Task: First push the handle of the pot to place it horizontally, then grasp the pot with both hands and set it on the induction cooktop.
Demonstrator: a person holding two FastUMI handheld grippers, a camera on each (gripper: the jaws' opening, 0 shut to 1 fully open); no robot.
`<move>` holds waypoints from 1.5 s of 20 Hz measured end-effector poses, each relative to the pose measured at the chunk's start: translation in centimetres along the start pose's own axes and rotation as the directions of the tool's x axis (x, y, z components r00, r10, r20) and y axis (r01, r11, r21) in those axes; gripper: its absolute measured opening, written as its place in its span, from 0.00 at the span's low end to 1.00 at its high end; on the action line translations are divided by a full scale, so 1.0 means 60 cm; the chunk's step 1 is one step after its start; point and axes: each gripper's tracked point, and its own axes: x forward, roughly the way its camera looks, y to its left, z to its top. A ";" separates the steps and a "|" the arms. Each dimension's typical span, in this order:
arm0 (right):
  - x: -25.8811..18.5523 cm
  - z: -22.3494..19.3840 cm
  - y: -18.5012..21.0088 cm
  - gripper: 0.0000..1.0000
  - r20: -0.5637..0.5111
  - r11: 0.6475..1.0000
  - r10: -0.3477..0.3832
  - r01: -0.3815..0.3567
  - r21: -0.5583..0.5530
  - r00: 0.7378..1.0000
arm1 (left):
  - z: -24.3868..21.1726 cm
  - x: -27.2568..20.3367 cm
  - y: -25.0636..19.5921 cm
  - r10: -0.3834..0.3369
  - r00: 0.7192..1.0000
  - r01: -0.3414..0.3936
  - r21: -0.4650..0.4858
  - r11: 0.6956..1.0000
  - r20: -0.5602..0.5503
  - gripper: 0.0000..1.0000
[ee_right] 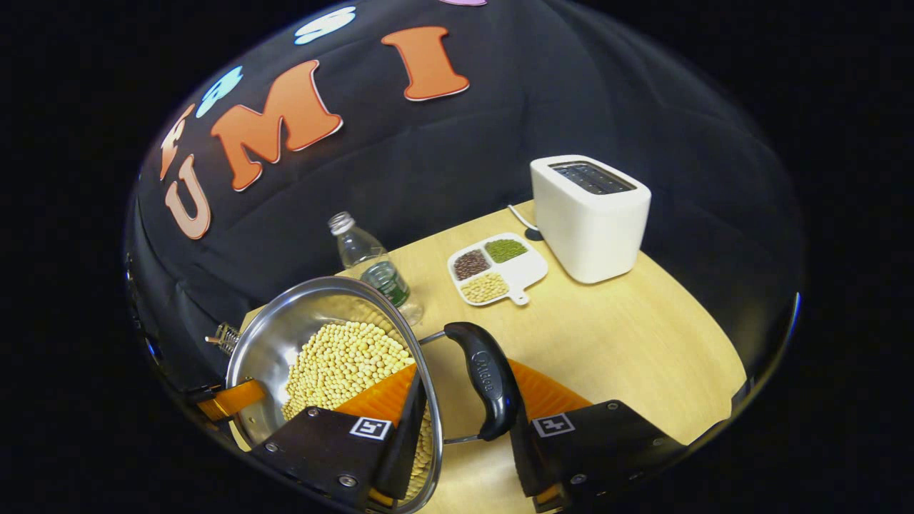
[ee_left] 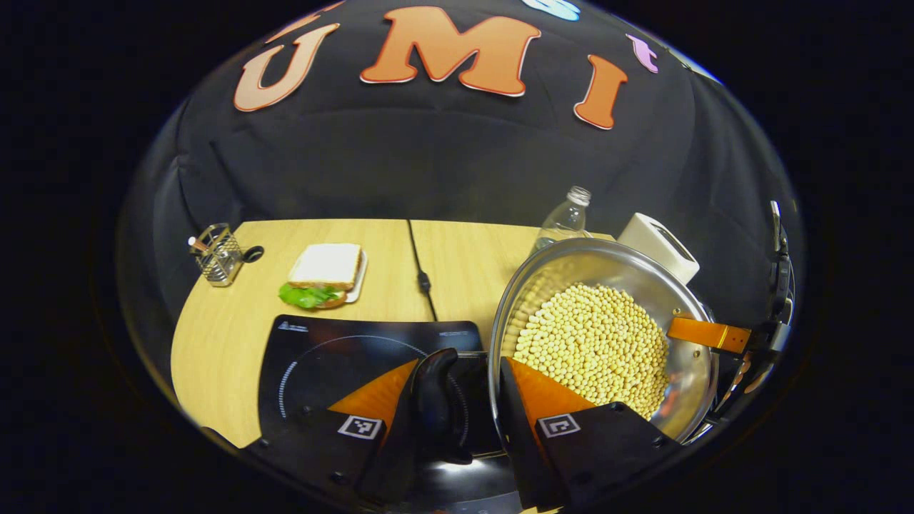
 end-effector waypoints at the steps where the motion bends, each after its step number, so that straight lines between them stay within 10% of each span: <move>1: -0.001 -0.007 0.017 0.58 -0.006 1.000 0.009 -0.009 0.001 1.000 | 0.004 -0.014 0.015 0.009 1.000 -0.009 -0.006 1.000 0.003 0.65; 16: 0.050 -0.129 0.257 0.53 -0.077 0.995 0.066 -0.071 -0.067 0.995 | 0.002 -0.081 0.070 0.114 0.992 -0.117 -0.069 0.991 -0.048 0.63; 30: 0.079 -0.175 0.302 0.60 -0.099 0.993 0.079 -0.087 -0.078 0.992 | 0.001 -0.087 0.077 0.126 0.989 -0.132 -0.067 0.989 -0.082 0.65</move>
